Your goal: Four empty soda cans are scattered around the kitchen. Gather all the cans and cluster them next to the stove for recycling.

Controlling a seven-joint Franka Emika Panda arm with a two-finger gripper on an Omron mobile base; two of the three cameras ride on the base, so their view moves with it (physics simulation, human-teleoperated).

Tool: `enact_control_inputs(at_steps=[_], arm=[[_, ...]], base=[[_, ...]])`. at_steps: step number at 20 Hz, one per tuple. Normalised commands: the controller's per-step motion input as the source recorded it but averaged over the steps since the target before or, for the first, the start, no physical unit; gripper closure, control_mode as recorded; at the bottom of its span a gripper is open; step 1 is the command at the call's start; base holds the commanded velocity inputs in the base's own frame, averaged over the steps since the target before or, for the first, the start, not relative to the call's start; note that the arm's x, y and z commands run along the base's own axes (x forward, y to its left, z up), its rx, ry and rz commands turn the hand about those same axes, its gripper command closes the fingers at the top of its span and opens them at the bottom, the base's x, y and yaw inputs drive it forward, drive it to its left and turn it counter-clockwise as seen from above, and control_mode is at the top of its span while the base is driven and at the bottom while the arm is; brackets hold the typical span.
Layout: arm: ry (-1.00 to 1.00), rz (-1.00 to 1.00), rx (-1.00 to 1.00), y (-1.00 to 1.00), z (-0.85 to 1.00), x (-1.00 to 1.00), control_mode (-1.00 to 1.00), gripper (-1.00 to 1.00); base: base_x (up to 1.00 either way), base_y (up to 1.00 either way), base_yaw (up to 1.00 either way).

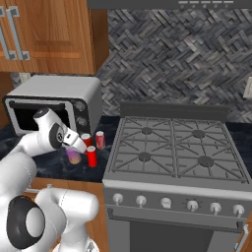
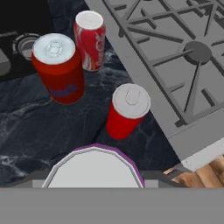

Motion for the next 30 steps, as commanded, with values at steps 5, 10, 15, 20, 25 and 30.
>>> enact_control_inputs(at_steps=[5,10,15,20,25,30], arm=[[0.0,-0.04,0.0,0.0,-0.14,0.09,-1.0,1.0],[0.0,-0.05,0.0,0.0,-0.11,0.11,-1.0,1.0],[0.0,-0.05,0.0,0.0,-0.1,0.1,-1.0,1.0],[0.0,-0.05,0.0,0.0,-0.11,0.08,-1.0,1.0],[0.0,-0.04,0.0,0.0,-0.16,0.12,-1.0,1.0],[0.0,-0.04,0.0,0.0,-0.16,0.12,-1.0,1.0]], base=[[0.0,0.0,0.0],[0.0,0.0,0.0],[0.0,0.0,0.0],[0.0,0.0,0.0],[0.0,0.0,0.0],[0.0,0.0,0.0]])
